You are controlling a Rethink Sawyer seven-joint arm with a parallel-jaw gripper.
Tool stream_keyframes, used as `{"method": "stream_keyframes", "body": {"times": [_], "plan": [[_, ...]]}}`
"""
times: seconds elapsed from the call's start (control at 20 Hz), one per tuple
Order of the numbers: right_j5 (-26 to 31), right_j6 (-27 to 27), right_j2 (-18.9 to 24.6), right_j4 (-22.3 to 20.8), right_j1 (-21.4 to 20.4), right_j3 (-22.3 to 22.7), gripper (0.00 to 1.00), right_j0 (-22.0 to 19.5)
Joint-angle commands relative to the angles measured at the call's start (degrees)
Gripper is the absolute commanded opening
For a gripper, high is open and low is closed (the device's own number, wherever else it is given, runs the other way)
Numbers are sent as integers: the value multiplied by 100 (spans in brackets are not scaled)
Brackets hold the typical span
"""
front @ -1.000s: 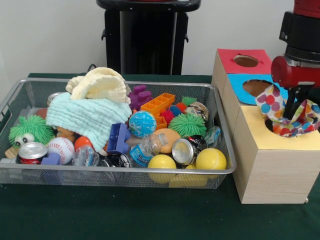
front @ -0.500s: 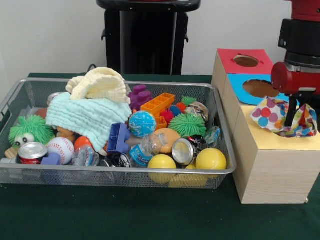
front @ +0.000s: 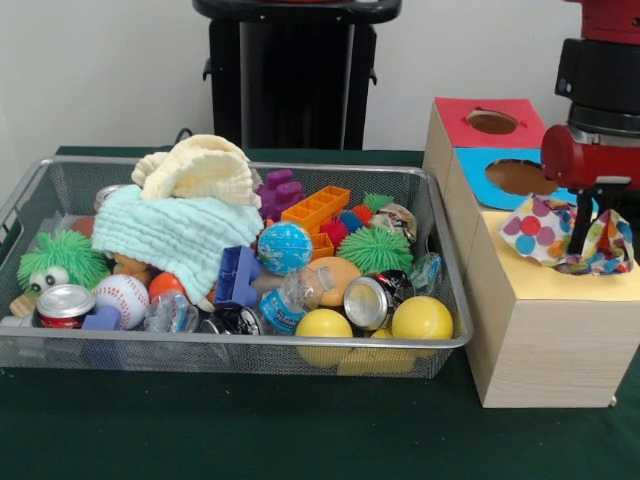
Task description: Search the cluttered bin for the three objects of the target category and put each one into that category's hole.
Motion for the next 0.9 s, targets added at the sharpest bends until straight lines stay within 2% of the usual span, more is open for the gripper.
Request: {"method": "stream_keyframes", "body": {"times": [0.05, 0.35, 0.7, 0.9], "plan": [[-774, 1150, 184, -79, 754, 804, 0, -346], [-928, 1143, 164, -67, 864, 950, 0, -334], [-650, 1274, -38, 119, 935, 859, 0, -80], [-694, 1311, -69, 177, 975, 836, 0, -20]]}}
